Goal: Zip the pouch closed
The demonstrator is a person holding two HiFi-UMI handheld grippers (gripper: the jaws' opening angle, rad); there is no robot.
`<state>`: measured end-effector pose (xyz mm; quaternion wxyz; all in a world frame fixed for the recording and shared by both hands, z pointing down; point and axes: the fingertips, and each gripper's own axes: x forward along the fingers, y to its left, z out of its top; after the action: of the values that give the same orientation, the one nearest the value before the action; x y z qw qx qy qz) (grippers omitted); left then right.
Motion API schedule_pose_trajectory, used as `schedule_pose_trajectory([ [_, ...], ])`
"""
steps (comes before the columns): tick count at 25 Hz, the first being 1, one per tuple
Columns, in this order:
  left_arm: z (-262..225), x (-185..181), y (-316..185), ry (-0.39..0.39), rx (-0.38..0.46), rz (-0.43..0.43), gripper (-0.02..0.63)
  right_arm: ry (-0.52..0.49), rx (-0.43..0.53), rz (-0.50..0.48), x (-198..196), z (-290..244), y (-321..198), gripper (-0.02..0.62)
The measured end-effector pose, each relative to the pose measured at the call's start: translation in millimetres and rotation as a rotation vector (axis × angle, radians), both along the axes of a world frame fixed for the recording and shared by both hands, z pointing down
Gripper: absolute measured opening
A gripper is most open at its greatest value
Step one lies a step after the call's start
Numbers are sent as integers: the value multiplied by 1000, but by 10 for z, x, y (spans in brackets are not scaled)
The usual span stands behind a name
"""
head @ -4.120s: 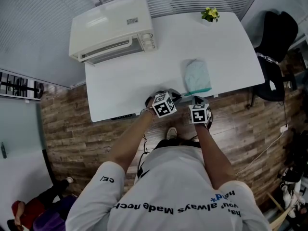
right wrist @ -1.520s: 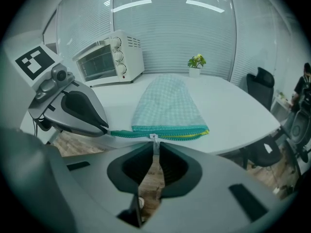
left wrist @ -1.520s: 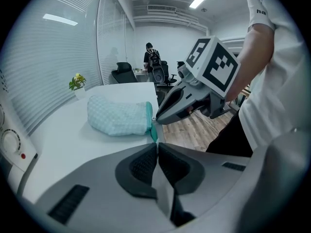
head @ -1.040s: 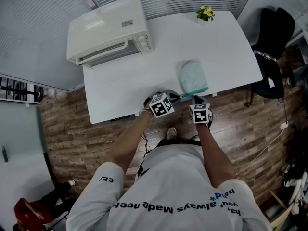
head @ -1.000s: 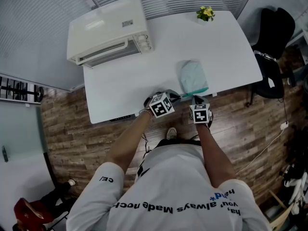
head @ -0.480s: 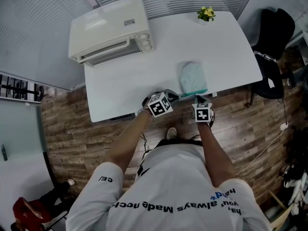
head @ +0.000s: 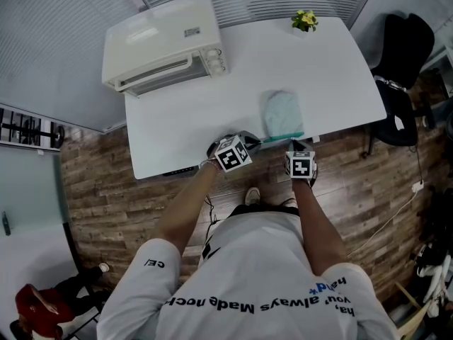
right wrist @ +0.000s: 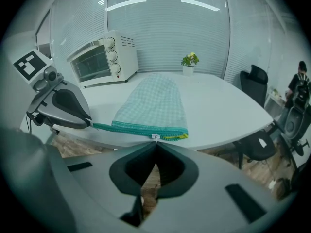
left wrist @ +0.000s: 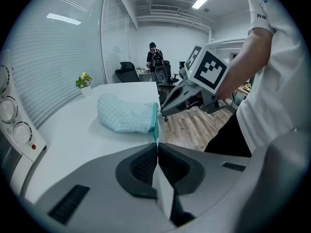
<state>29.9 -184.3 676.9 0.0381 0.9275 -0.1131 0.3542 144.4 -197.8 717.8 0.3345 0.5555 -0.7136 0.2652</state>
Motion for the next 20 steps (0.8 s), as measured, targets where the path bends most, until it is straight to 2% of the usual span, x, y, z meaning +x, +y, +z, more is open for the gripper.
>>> schedule_pose_trajectory([
  [14,88,-174,-90,-38,-8,-8,25,19,-20,25,119,22,-34,9],
  [20,110,-280,-171,-44,-15,-12,25,24,-16,7,117,46,-49,9],
])
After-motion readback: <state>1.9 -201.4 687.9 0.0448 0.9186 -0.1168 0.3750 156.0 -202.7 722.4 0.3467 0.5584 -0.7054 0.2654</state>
